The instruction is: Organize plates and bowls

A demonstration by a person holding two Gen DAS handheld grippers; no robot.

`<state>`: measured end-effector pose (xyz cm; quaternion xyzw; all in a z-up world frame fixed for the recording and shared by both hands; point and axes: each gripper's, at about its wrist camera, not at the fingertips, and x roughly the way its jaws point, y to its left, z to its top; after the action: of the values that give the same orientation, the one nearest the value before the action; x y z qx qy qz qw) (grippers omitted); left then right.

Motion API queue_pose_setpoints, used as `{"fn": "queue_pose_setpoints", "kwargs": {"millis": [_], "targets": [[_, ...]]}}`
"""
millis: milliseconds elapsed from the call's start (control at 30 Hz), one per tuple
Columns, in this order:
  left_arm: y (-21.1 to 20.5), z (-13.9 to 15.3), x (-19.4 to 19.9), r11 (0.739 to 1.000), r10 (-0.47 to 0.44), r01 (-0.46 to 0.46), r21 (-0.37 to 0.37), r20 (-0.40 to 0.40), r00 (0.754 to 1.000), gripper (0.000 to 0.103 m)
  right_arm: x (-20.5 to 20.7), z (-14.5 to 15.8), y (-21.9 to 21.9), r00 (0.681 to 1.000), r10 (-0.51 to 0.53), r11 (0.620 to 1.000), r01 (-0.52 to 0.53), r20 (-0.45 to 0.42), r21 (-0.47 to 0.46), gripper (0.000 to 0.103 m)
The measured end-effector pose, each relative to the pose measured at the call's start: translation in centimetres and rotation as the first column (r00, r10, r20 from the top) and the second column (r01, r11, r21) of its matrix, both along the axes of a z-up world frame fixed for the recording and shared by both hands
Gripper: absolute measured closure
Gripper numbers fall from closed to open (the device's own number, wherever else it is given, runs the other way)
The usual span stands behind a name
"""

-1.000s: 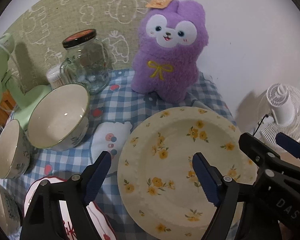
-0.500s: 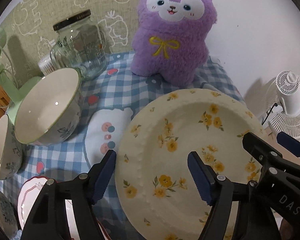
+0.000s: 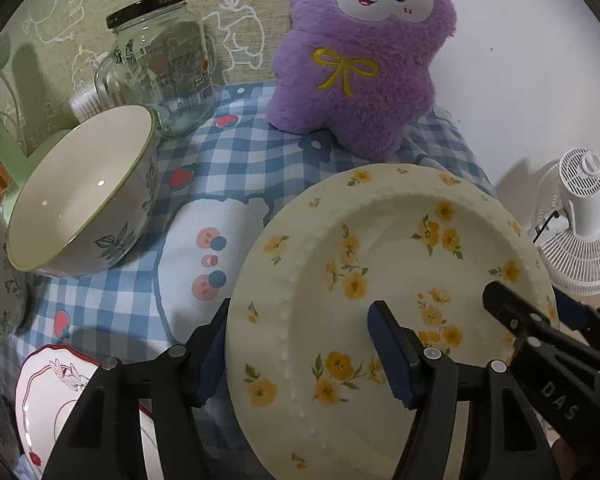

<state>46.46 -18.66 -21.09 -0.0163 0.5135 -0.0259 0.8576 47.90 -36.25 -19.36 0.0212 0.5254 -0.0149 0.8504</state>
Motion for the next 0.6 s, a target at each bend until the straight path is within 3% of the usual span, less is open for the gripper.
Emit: {"fn": "queue_pose_setpoints", "kwargs": {"millis": [233,500,600], "targets": [[0.1,0.1,0.0,1.000,-0.007,0.007,0.004,0.009,1.000,0.037,0.1,-0.2,0.0,1.000,-0.002,1.000,0.002,-0.001,0.015,0.041],[1.2,0.3,-0.1,0.999,0.016,-0.016,-0.032,0.002,1.000,0.052,0.0,0.1,-0.3,1.000,-0.011,1.000,0.011,-0.003,0.021,0.048],[1.1,0.4,-0.3,1.000,0.006,-0.006,-0.024,-0.001,1.000,0.053,-0.1,0.2,-0.4,1.000,-0.014,1.000,0.014,-0.013,0.022,0.050]]}}
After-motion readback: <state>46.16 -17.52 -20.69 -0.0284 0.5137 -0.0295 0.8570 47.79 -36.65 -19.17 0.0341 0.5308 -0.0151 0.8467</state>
